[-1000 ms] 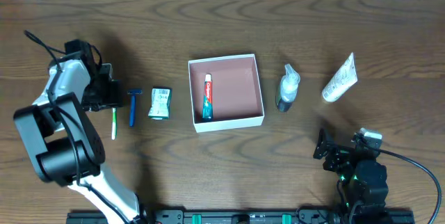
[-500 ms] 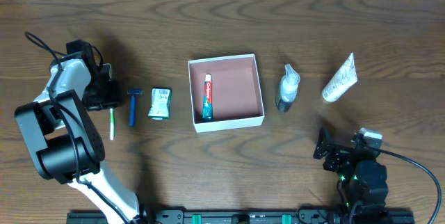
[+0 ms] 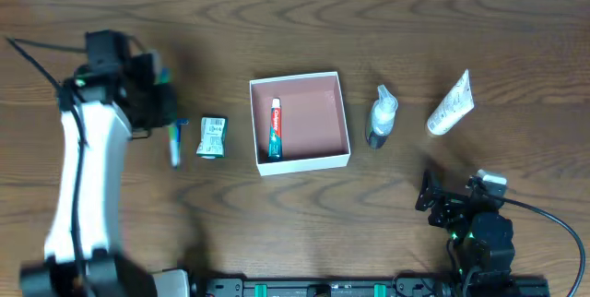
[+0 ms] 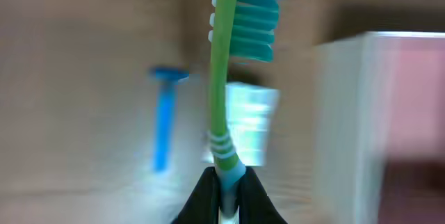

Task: Pack container
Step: 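Place the toothbrush into the box beside the toothpaste, release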

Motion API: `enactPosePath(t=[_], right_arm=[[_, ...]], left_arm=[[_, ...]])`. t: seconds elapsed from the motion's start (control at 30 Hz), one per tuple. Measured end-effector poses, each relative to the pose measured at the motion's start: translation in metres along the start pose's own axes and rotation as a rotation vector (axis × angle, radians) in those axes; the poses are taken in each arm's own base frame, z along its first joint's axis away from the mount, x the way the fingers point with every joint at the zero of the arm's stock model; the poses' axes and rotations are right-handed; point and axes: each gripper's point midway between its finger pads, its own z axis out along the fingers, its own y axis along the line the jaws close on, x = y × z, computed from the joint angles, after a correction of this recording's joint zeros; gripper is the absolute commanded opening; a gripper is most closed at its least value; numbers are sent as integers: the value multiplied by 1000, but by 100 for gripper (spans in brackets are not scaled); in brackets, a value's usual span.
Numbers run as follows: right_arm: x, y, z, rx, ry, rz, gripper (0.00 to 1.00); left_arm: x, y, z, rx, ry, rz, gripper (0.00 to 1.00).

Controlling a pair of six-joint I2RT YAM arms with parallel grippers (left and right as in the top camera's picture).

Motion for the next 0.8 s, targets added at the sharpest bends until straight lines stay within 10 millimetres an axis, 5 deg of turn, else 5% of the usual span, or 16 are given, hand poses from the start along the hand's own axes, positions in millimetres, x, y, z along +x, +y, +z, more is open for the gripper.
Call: enactPosePath(t=[0.17, 0.33, 0.47, 0.8], right_arm=[[0, 0, 0, 0, 0, 0, 99], [0, 0, 0, 0, 0, 0, 99], [0, 0, 0, 0, 0, 0, 99], [0, 0, 0, 0, 0, 0, 99]], left_arm=[[-1, -83, -15, 133, -86, 142, 6], [6, -142, 2, 175, -109, 218, 6], [14, -155, 35, 88, -80, 227, 6], [38, -141, 115, -103, 51, 177, 5]])
